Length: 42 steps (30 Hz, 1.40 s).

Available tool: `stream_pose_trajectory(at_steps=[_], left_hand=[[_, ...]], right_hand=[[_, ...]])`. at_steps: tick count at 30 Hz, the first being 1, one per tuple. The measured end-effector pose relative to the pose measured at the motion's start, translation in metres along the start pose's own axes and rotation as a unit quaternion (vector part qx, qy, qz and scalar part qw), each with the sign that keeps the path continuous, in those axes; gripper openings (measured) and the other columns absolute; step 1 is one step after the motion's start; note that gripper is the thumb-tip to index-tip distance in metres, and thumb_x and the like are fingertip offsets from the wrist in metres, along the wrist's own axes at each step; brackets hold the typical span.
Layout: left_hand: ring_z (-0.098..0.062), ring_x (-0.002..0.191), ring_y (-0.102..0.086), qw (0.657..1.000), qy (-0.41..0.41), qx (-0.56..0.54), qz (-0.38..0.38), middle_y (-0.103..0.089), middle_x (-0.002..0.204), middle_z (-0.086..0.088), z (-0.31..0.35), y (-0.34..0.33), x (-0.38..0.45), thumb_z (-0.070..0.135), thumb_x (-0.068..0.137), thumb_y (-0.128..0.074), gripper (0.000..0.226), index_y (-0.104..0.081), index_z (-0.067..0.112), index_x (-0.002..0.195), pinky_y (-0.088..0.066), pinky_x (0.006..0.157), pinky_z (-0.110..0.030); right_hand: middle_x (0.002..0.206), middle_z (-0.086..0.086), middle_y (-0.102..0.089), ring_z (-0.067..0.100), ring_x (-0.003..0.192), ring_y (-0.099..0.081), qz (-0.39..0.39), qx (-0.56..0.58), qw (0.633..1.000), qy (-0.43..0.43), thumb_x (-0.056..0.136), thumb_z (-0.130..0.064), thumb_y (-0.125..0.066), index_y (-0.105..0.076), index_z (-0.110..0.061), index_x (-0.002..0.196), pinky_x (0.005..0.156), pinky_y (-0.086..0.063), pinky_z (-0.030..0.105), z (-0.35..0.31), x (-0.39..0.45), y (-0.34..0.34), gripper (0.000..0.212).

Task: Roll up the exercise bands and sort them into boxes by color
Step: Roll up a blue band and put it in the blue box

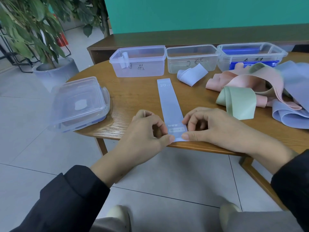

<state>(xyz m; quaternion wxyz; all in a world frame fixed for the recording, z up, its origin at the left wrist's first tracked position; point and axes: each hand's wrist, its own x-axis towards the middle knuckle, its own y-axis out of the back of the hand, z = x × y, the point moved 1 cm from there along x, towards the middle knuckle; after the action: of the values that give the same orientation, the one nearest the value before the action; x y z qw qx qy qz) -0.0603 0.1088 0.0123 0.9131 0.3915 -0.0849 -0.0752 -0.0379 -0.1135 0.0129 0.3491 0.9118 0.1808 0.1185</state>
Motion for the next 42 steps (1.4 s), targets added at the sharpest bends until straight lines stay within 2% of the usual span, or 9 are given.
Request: stream_pose_trajectory(at_steps=[4,8,12,18,23,31,35,42], left_hand=[[0.001,0.093,-0.051,0.997,-0.061,-0.016,-0.036,-0.054,0.1,0.015,0.0017,0.001,-0.0023,0.022,0.088,-0.077,0.017,-0.074,0.039,0.087,-0.035,0.077,-0.009],[0.0,0.086,-0.054,0.994,-0.11,0.023,-0.015,-0.06,0.084,0.015,-0.0002,-0.002,-0.0044,0.018,0.089,-0.075,0.019,-0.077,0.037,0.088,-0.034,0.072,-0.006],[0.003,0.088,-0.052,0.986,-0.149,0.069,0.008,-0.058,0.082,0.02,-0.0003,-0.004,-0.0064,0.017,0.088,-0.075,0.017,-0.077,0.034,0.089,-0.032,0.072,-0.004],[0.002,0.088,-0.054,0.987,-0.145,0.058,0.026,-0.064,0.083,0.017,-0.0012,-0.0026,-0.0059,0.022,0.086,-0.079,0.01,-0.079,0.032,0.085,-0.033,0.071,-0.004],[0.0,0.089,-0.057,0.988,-0.146,0.053,0.026,-0.067,0.085,0.017,-0.0034,0.0002,-0.0049,0.026,0.084,-0.082,0.005,-0.082,0.031,0.085,-0.036,0.072,-0.005],[0.002,0.088,-0.057,0.992,-0.118,0.027,0.025,-0.068,0.085,0.017,-0.0016,0.0006,-0.005,0.033,0.079,-0.086,0.006,-0.081,0.031,0.082,-0.037,0.072,-0.007],[0.003,0.088,-0.055,0.994,-0.103,0.033,0.021,-0.064,0.088,0.017,-0.0016,-0.0002,-0.0036,0.034,0.082,-0.083,0.003,-0.08,0.032,0.082,-0.035,0.071,-0.006],[0.0,0.086,-0.051,0.99,-0.125,0.064,0.033,-0.051,0.098,0.011,-0.003,-0.0069,-0.0025,0.023,0.089,-0.075,0.006,-0.074,0.023,0.083,-0.034,0.071,-0.004]], right_hand=[[0.096,-0.008,-0.063,0.011,0.085,-0.058,-0.023,0.018,0.998,0.049,0.085,-0.027,-0.08,-0.07,-0.033,0.084,0.074,-0.041,0.017,0.0004,-0.0006,-0.0029,0.012],[0.105,-0.012,-0.061,0.015,0.093,-0.06,-0.055,0.019,0.995,0.081,0.092,-0.018,-0.073,-0.074,-0.031,0.091,0.081,-0.043,0.014,0.0003,-0.0039,-0.0056,0.013],[0.107,-0.014,-0.061,0.014,0.098,-0.061,-0.048,-0.023,0.993,0.11,0.094,-0.021,-0.071,-0.074,-0.032,0.094,0.085,-0.044,0.016,0.0011,-0.005,-0.0052,0.011],[0.109,-0.017,-0.06,0.009,0.106,-0.062,-0.038,-0.04,0.991,0.121,0.089,-0.031,-0.076,-0.077,-0.03,0.098,0.09,-0.043,0.015,0.0028,-0.0093,-0.0035,0.01],[0.105,-0.016,-0.062,0.008,0.103,-0.063,-0.009,-0.03,0.992,0.121,0.086,-0.03,-0.079,-0.08,-0.029,0.092,0.087,-0.044,0.013,0.0037,-0.0086,-0.0048,0.007],[0.107,-0.017,-0.061,0.011,0.101,-0.064,0.016,-0.017,0.995,0.102,0.08,-0.031,-0.084,-0.079,-0.033,0.081,0.084,-0.05,0.023,0.0049,-0.0089,-0.0047,0.005],[0.11,-0.016,-0.06,0.007,0.09,-0.061,0.015,-0.012,0.996,0.085,0.08,-0.03,-0.084,-0.078,-0.029,0.079,0.077,-0.043,0.012,0.003,-0.0087,-0.0036,0.006],[0.114,-0.018,-0.056,-0.001,0.081,-0.056,-0.011,-0.031,0.999,0.027,0.083,-0.034,-0.081,-0.074,-0.03,0.076,0.072,-0.042,0.011,-0.0024,-0.0011,0.0002,0.01]])
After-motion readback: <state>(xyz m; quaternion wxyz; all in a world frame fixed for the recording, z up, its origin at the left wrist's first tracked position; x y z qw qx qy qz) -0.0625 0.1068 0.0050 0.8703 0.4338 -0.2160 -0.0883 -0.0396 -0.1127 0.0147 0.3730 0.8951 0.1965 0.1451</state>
